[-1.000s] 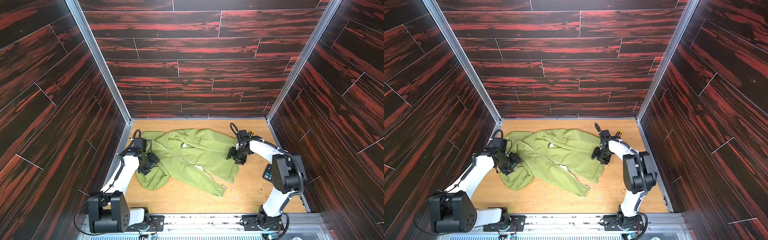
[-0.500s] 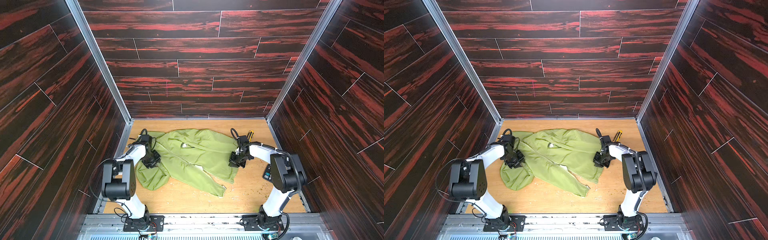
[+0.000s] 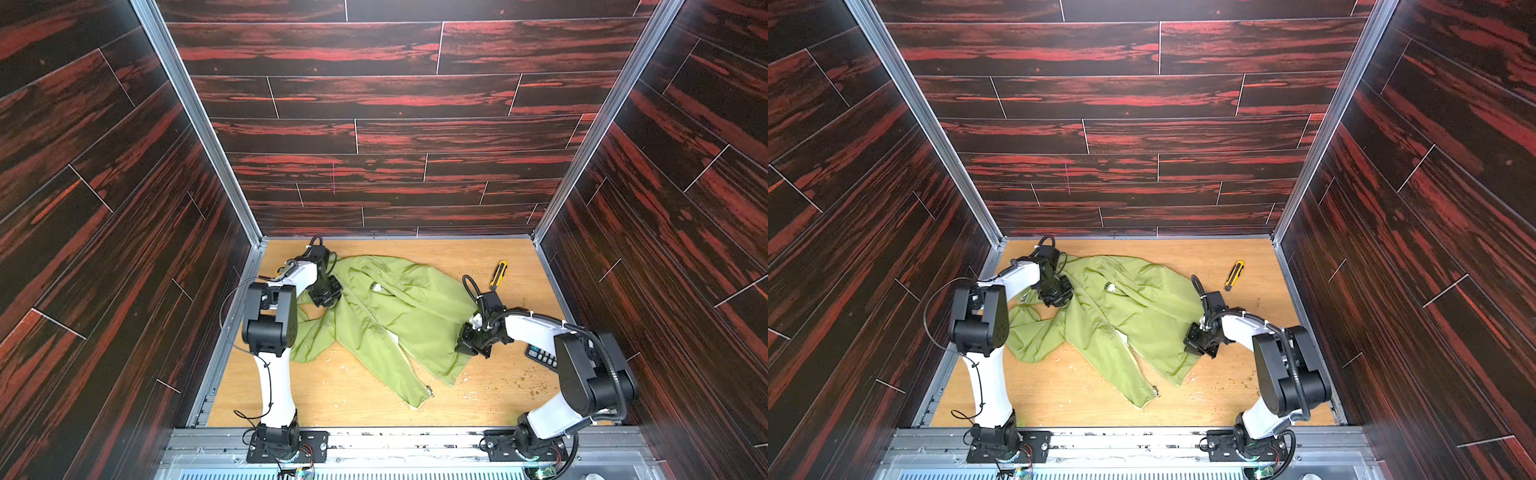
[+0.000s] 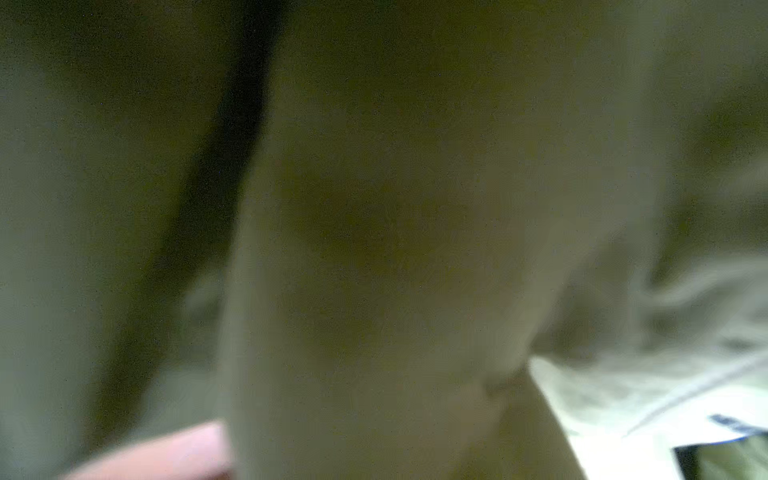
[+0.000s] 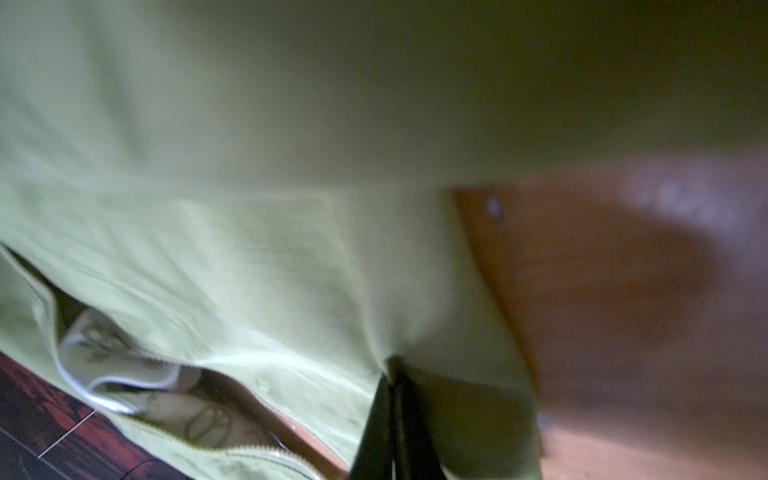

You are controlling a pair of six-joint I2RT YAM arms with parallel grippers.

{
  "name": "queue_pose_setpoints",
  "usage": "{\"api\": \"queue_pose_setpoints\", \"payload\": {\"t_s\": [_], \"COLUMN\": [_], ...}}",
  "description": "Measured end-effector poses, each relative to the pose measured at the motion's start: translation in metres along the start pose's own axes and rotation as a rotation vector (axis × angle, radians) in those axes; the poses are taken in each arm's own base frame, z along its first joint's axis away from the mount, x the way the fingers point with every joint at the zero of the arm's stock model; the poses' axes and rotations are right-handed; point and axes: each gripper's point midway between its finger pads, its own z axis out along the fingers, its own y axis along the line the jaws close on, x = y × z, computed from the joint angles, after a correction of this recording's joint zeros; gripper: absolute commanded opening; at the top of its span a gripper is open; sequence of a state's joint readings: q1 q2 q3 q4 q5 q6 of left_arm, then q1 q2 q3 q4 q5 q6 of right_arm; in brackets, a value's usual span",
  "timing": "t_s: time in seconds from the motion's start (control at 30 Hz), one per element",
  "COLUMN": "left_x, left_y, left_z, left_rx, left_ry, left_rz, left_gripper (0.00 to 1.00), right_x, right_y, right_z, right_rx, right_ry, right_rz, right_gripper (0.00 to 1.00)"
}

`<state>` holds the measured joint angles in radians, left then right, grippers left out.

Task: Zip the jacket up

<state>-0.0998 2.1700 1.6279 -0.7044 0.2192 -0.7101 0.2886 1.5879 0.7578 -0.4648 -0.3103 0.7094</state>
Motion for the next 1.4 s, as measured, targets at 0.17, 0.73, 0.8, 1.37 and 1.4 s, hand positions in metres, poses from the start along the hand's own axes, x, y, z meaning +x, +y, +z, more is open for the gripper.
{"api": "queue_pose_setpoints", "payload": {"t_s": [0.17, 0.73, 0.8, 1.37, 1.4], "left_x": [-0.022, -0.005, 0.007, 0.159, 0.174], "left_y": [-0.046, -0.089, -0.077, 0.028, 0.038], "left_z": [0.014, 0.003, -0.018, -0.154, -0.141], "left_rx": [0.068, 0.121, 0.101, 0.240, 0.230], "left_ry": [-0.012, -0.003, -0.017, -0.142, -0.101], "left_rz": [0.051, 0.116, 0.105, 0.025, 0.008], "left_gripper": [0.32, 0.65, 0.66, 0.71, 0.72], "right_x": [0.016, 0.031, 0.028, 0.083, 0.090], "right_y": [0.002, 0.032, 0.039, 0.113, 0.116], "right_z": [0.003, -0.016, -0.026, -0.051, -0.046], "right_rx": [0.003, 0.062, 0.046, -0.050, -0.049], "right_ry": [0.027, 0.030, 0.000, -0.041, -0.028], "right_rz": [0.005, -0.031, -0.046, -0.345, -0.360], "right_gripper": [0.07, 0.36, 0.41, 0.55, 0.55]}}
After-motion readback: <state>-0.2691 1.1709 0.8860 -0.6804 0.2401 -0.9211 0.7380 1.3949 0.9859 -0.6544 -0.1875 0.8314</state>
